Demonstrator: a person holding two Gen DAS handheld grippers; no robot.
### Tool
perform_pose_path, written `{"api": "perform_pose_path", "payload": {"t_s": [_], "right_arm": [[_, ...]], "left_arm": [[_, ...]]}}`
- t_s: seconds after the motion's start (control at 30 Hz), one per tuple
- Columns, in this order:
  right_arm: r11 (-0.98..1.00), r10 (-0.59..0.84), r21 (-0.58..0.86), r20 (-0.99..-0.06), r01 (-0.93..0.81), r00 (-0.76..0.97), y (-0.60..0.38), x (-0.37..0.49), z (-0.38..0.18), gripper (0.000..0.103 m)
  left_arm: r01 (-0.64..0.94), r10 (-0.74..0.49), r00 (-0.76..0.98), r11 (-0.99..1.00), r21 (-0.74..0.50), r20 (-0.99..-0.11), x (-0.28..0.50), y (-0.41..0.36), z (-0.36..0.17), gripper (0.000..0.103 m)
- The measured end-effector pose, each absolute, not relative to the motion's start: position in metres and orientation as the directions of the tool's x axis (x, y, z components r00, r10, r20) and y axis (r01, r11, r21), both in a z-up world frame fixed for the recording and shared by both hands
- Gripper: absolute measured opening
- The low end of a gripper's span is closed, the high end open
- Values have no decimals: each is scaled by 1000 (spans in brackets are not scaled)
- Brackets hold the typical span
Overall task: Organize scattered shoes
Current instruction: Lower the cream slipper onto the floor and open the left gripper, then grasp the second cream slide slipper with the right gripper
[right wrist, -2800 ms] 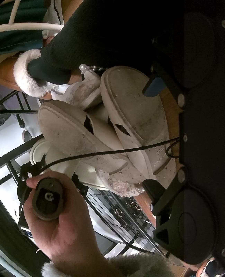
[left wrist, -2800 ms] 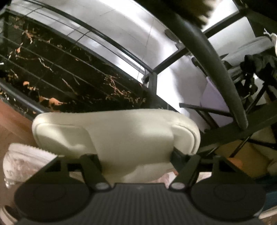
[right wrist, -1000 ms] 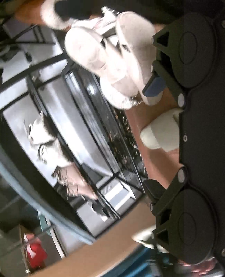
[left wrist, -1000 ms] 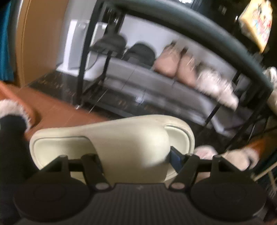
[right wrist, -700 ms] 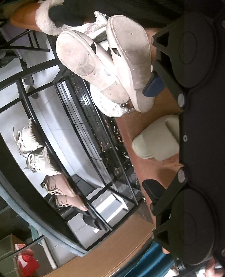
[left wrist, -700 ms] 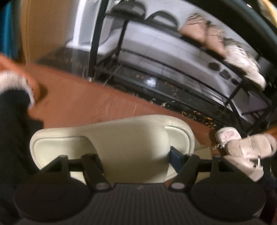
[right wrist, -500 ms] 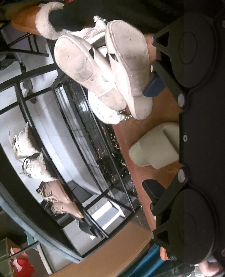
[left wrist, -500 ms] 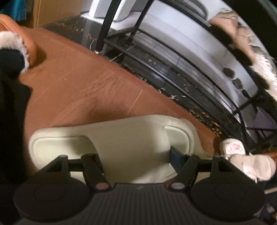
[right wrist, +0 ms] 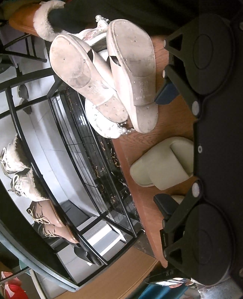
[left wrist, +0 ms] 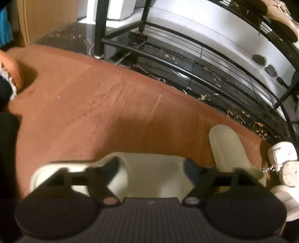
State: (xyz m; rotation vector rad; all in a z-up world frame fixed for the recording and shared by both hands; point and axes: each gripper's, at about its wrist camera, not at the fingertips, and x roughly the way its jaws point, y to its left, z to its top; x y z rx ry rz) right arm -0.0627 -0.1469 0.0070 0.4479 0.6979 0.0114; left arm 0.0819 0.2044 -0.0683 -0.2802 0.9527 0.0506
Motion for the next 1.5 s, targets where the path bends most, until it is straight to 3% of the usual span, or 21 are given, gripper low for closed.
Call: {"api": "perform_pose_path", "payload": {"t_s": [0.1,0.3,0.47,0.63,0.9,1.23,1.3,1.37,1.5], "right_arm": [[930,163,357,-610,85,776,-137,-63,8,103],[969,231,211,-577,-130,783,-91,-58,6,103],[931,356,135,-549,-340,756,-38,-47,-1,103],[858,475,117,-552,-501,685,24,-22,-15,103],[862,462,158,-638,-482,617,87,36,-48,103],[898,388,179,-753,-402,532,102,68,-82,103],[904,378,184,-763,-385,525,103,70,-85,97],[910,371,189,-771,-369,519,104,72,-88,83],[921,363,211,-769,-327,526,106,72,-83,80]], "left_arm": [[-173,-45,608,967,-188,-793,72,214,-54,102],[-124,-18,683,982,-140,-730,30,240,-19,102],[-65,19,774,997,-49,-632,-17,267,3,102],[-159,153,850,987,32,-503,-55,280,17,102],[-184,154,875,983,-20,-459,-57,283,17,102],[-133,52,836,985,-109,-547,-37,295,-2,102],[-127,44,834,985,-114,-550,-37,294,-3,102],[-122,42,834,986,-111,-550,-36,292,-5,102],[-114,39,830,989,-100,-556,-35,289,-7,102]]}}
